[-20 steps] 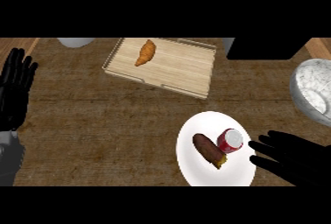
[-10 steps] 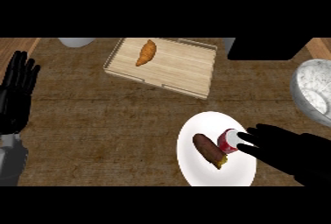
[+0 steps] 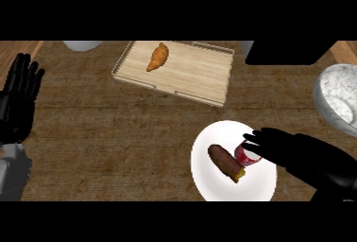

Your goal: Pick the can from the plate and place it in the bowl

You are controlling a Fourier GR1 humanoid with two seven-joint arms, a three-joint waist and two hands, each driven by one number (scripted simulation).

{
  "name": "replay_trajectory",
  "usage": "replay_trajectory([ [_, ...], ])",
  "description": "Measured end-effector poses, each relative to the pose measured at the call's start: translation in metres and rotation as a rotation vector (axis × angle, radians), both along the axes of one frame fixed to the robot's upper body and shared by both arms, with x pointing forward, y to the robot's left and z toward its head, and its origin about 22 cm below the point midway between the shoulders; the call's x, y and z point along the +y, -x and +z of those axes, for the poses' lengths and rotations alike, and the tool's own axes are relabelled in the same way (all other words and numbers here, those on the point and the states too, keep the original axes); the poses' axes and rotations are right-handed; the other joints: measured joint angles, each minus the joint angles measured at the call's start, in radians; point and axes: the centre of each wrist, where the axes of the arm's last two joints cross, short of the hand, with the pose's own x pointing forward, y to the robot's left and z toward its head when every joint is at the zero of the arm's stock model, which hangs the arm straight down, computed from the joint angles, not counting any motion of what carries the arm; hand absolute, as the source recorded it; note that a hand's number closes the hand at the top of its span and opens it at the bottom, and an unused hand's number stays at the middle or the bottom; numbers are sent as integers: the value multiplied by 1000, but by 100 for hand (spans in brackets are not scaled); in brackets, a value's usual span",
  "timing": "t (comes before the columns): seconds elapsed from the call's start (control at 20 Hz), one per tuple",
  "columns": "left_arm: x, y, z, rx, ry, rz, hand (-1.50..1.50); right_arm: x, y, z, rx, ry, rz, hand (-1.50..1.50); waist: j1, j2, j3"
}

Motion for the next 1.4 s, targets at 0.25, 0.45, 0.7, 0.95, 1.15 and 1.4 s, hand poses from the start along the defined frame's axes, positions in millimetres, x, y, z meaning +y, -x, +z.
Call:
replay_trajectory([
  [0.25,0,0,1,0,1,1,0,-4,-12,-17,-7,0,-10,-150,-2,0,0],
  [0.45,1,4,0,0,7,0,0,6,-15,-34,3,-19,10,-150,-2,0,0],
  [0.7,7,2,1,-3,0,-2,0,0,-25,-44,5,-44,40,-150,-3,0,0],
  [0.95,10,3,4,2,0,-3,0,9,-25,-54,2,-22,52,-150,-3,-1,0],
  [1.15,5,3,4,-2,1,-3,0,15,-29,-67,6,-1,47,-150,-3,-1,0],
  [1.4,-2,2,7,-2,-6,-2,0,21,-38,-84,12,11,43,-150,-2,0,0],
])
